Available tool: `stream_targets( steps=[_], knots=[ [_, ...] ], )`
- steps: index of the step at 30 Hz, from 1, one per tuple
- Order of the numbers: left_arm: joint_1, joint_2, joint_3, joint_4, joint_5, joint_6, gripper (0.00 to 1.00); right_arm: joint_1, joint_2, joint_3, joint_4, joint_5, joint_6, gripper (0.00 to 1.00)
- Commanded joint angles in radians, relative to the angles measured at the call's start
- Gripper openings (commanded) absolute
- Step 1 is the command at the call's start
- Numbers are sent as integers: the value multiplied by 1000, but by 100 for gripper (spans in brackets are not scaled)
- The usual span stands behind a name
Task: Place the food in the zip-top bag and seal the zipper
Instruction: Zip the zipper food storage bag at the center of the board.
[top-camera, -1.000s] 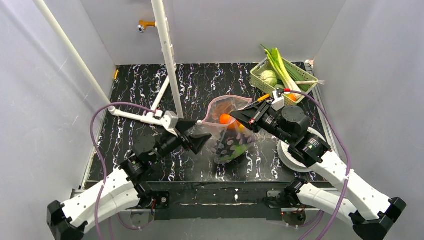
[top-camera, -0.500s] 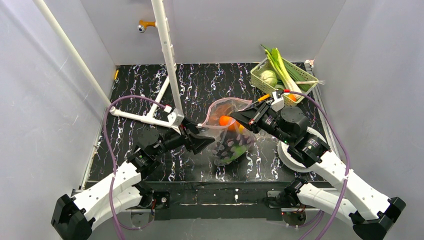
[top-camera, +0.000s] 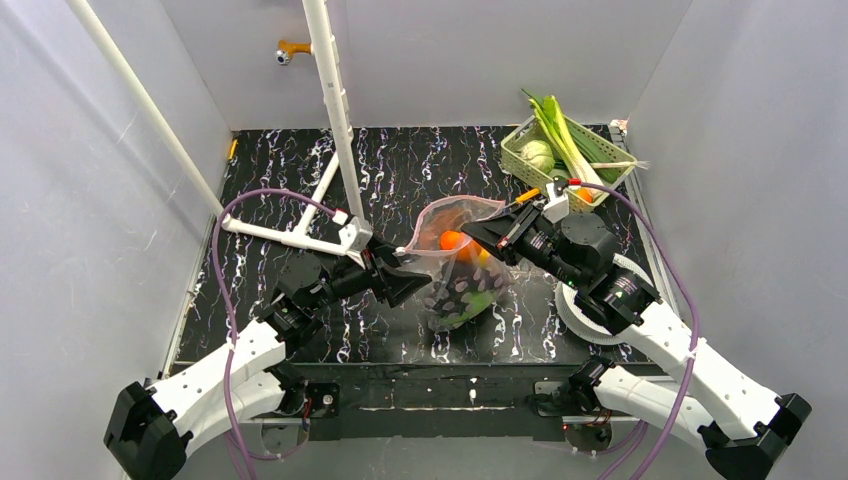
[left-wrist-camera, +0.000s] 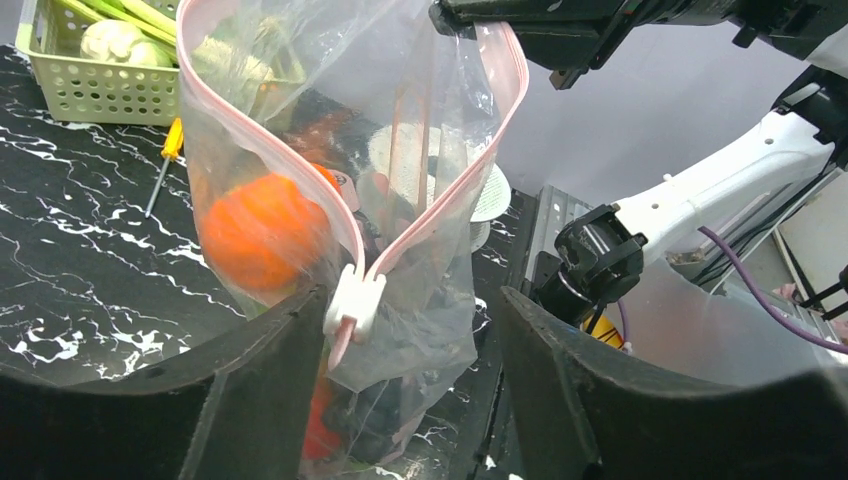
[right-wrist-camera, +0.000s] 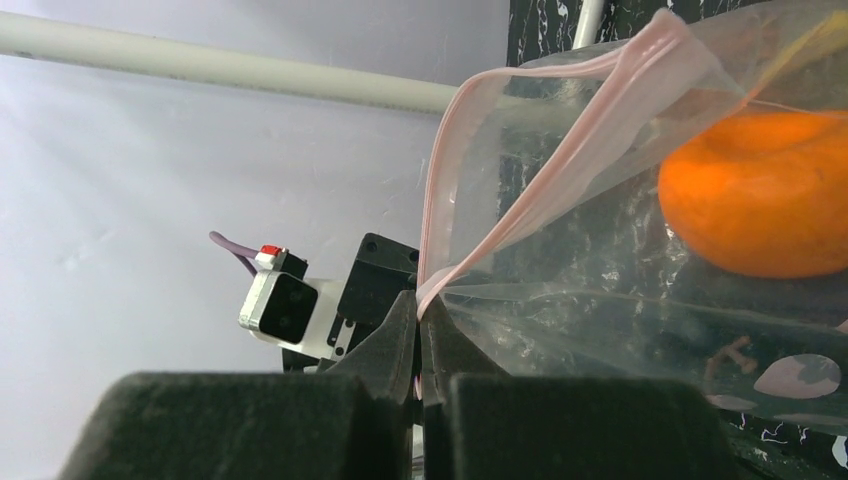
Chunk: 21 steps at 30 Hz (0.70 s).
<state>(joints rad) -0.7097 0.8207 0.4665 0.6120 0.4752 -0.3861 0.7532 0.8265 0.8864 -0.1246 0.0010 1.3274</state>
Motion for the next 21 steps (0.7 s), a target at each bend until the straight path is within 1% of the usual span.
stream_targets(
  steps=[1,2,3,4,5,6,7,9,11,12,15,17,19,21],
  knots=[
    [5,-8,-12,30,-25,-10,59,3,-6,33,72,27,-10,1],
    [4,-5,-12,33,-26,-11,50,3,-3,34,72,25,-11,1],
    [4,-2,-3,26,-26,-5,37,3,2,35,73,21,-14,1],
    [5,-1,17,-2,-22,13,26,3,5,35,79,11,-26,4],
    [6,0,47,-53,-17,40,14,3,7,34,90,-5,-51,9],
    [7,0,77,-106,-13,69,6,3,8,35,100,-31,-116,17],
    [9,1,104,-154,-1,94,1,3,7,37,98,-51,-187,27],
    [22,-3,148,-227,47,134,0,3,4,52,46,-63,-370,49],
    [30,-7,190,-305,104,186,0,3,3,97,-99,-28,-560,65],
    [34,-7,214,-354,126,216,0,3,1,130,-179,-12,-658,70],
    [49,16,294,-503,196,310,0,3,-9,216,-402,40,-905,82],
    [58,50,350,-587,244,366,0,4,-19,262,-515,67,-1023,86],
    [63,87,402,-673,277,421,0,5,-32,291,-573,73,-1095,89],
    [66,128,460,-751,285,462,0,9,-36,327,-605,44,-1144,91]
  ],
)
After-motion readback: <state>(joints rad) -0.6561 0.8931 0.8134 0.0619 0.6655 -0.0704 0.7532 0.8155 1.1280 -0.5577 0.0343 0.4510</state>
